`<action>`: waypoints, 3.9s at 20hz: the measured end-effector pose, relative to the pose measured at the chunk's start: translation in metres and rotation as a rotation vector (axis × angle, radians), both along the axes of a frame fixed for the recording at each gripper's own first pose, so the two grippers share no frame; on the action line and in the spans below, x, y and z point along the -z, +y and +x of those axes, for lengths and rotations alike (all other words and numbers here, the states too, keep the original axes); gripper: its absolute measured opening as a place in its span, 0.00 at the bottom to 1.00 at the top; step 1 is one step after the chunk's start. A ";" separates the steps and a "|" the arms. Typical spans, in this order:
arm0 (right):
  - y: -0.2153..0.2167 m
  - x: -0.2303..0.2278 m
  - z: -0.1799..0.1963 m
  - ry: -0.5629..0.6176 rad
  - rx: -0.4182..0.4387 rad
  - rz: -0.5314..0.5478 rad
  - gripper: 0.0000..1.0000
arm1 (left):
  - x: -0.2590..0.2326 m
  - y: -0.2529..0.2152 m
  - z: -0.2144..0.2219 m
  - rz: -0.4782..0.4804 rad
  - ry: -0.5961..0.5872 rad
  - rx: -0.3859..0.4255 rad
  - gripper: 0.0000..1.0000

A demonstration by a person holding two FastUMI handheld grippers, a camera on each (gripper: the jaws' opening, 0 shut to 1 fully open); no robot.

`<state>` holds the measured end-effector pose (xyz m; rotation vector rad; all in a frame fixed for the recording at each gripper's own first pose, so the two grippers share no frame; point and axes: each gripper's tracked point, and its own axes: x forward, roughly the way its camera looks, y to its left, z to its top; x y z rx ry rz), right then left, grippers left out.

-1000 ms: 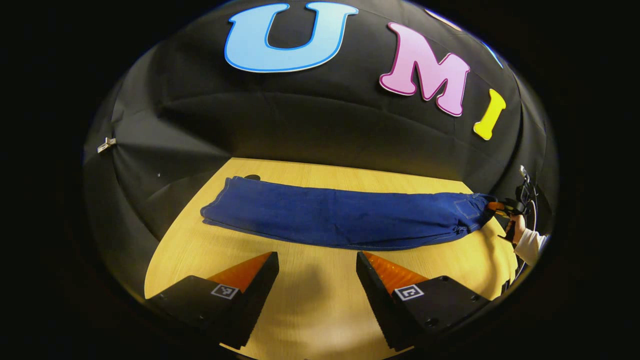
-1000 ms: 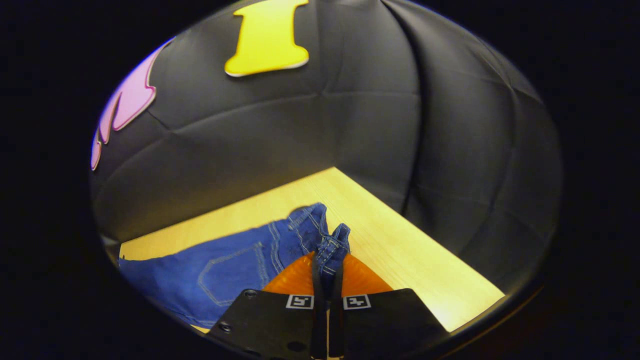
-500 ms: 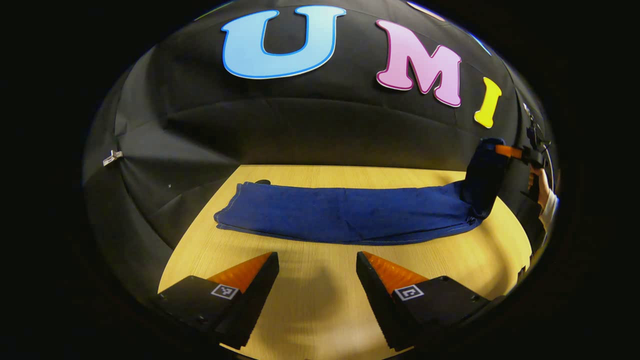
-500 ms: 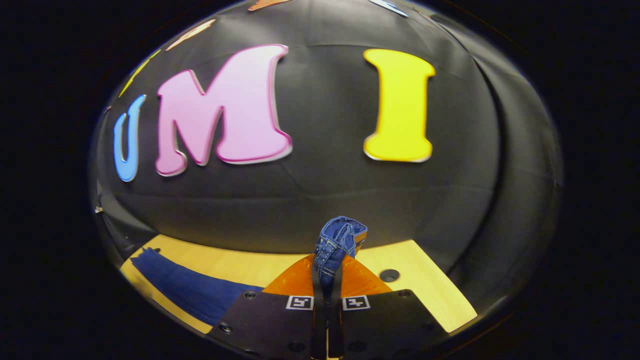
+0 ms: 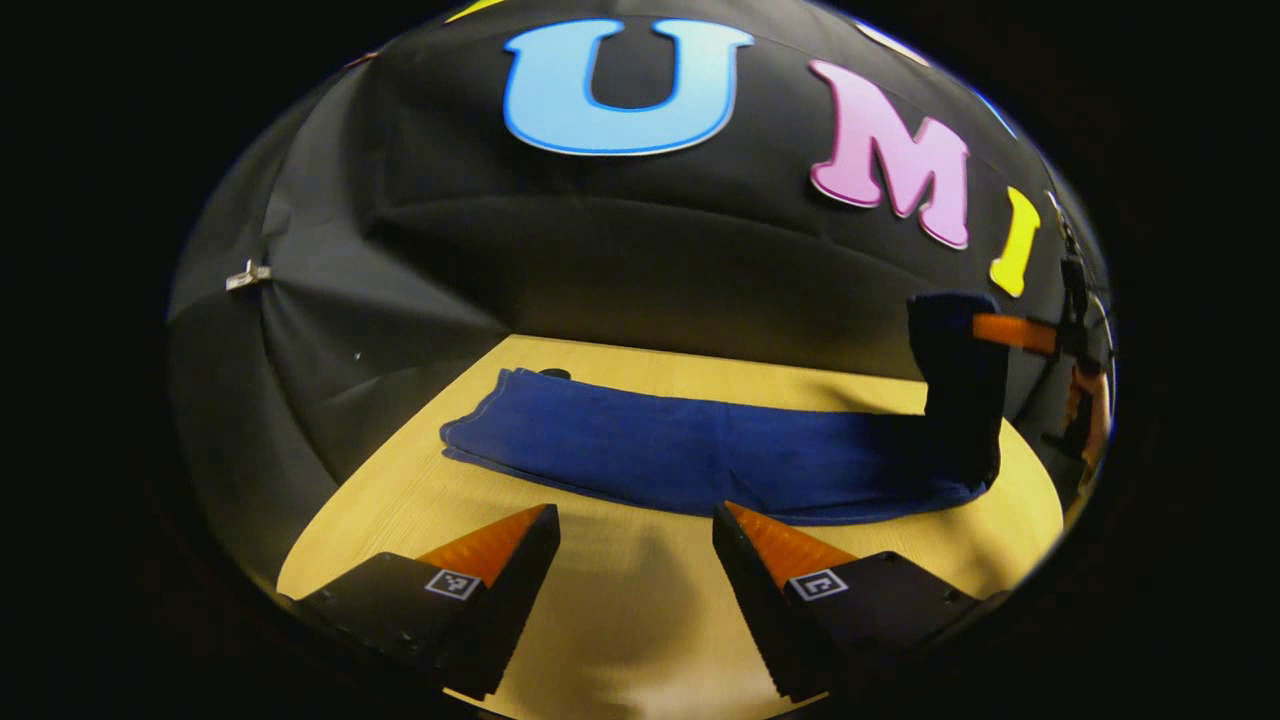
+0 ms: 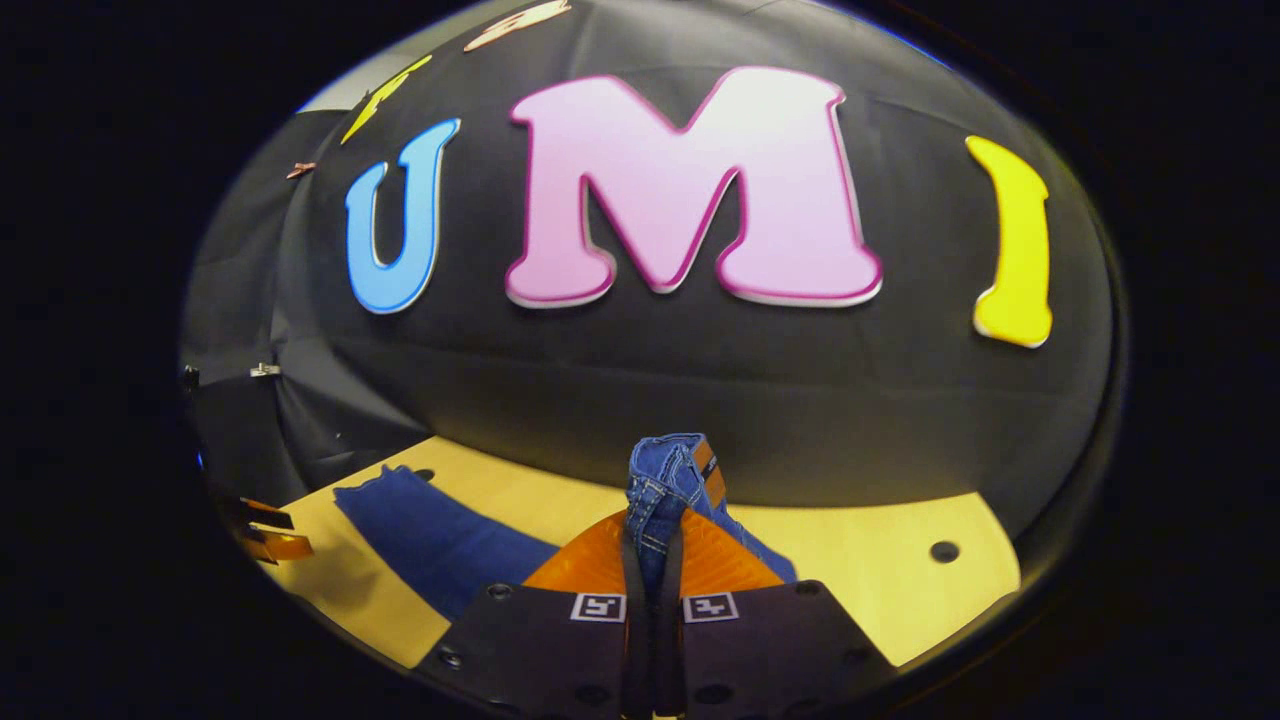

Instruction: Grasp the waist and the cuffs of the jeans and fold them to make the two legs overlap; first hold the waist and fold one-third of the jeans toward the cuffs, then hold the cuffs and fold the remaining one-third in the same direction to finish folding.

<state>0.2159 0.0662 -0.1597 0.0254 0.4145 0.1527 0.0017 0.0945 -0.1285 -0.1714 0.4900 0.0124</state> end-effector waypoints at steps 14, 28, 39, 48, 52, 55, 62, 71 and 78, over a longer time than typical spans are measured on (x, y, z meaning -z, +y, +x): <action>0.089 0.103 -0.043 0.201 -0.134 0.124 0.65 | 0.066 0.155 0.109 -0.074 0.039 -0.250 0.97; 0.024 0.030 -0.071 0.132 0.022 0.268 0.97 | 0.110 0.165 0.142 0.030 0.217 -0.232 0.96; -0.016 0.044 -0.099 0.183 0.108 0.222 0.96 | 0.108 0.128 0.154 -0.079 0.192 -0.167 0.16; -0.092 0.024 -0.119 0.136 0.220 0.138 0.97 | 0.074 0.116 0.166 -0.244 0.080 -0.329 0.06; -0.131 0.012 -0.137 0.135 0.295 0.126 0.97 | -0.007 0.086 0.166 -0.240 -0.026 -0.260 0.06; -0.157 -0.003 -0.152 0.132 0.340 0.115 0.96 | -0.084 0.047 0.179 -0.229 -0.122 -0.189 0.06; -0.220 -0.044 -0.187 0.102 0.457 0.077 0.96 | -0.180 -0.115 0.161 -0.135 -0.215 0.021 0.06; -0.275 -0.051 -0.250 0.125 0.596 0.131 0.96 | -0.164 -0.325 0.162 -0.199 -0.122 0.276 0.06; -0.302 -0.040 -0.289 0.161 0.673 0.130 0.96 | -0.072 -0.428 0.144 -0.151 0.072 0.387 0.12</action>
